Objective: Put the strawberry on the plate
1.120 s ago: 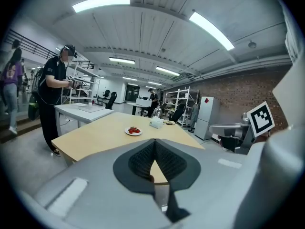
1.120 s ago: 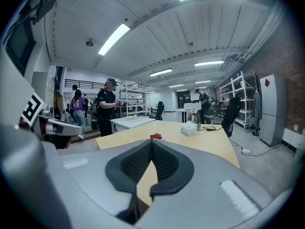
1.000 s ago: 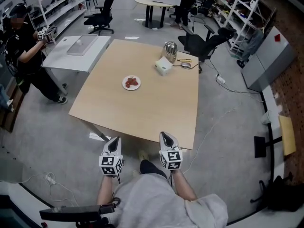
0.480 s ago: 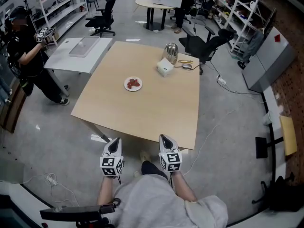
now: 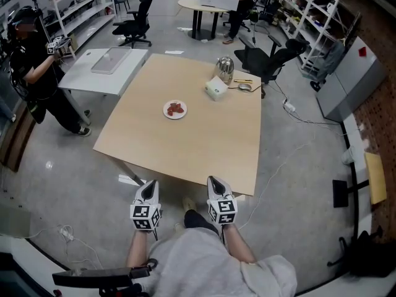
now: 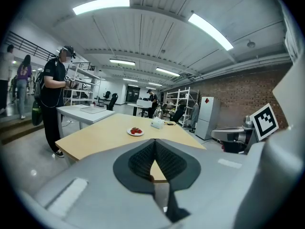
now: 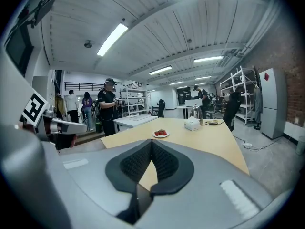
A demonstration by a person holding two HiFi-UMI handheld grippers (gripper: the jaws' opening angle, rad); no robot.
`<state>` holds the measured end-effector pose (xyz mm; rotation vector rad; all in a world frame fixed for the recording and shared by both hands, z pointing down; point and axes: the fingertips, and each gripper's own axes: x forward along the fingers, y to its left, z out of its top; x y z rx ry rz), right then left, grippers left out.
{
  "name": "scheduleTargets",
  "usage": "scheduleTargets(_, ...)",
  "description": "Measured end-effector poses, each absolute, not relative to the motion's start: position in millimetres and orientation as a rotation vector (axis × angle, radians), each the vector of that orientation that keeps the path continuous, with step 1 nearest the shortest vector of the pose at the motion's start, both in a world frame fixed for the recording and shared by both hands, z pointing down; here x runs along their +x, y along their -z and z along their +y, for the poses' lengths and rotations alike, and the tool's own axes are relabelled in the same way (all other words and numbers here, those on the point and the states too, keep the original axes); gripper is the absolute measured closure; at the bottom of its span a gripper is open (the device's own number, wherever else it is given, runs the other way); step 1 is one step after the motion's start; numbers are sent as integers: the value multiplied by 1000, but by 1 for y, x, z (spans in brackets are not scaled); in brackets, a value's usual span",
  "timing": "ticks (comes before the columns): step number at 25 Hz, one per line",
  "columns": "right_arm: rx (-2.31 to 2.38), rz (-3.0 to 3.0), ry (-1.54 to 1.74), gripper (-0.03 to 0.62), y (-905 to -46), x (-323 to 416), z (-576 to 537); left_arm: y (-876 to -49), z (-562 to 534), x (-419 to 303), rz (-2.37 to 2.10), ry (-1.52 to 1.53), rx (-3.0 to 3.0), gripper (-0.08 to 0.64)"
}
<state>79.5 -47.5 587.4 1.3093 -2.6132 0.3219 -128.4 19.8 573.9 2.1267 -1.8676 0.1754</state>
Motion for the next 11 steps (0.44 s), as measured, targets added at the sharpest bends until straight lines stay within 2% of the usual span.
scheduleTargets(11, 1304, -2604, -337, 586, -592, 80, -49, -577, 18, -129, -1863, -175, 2125, 540)
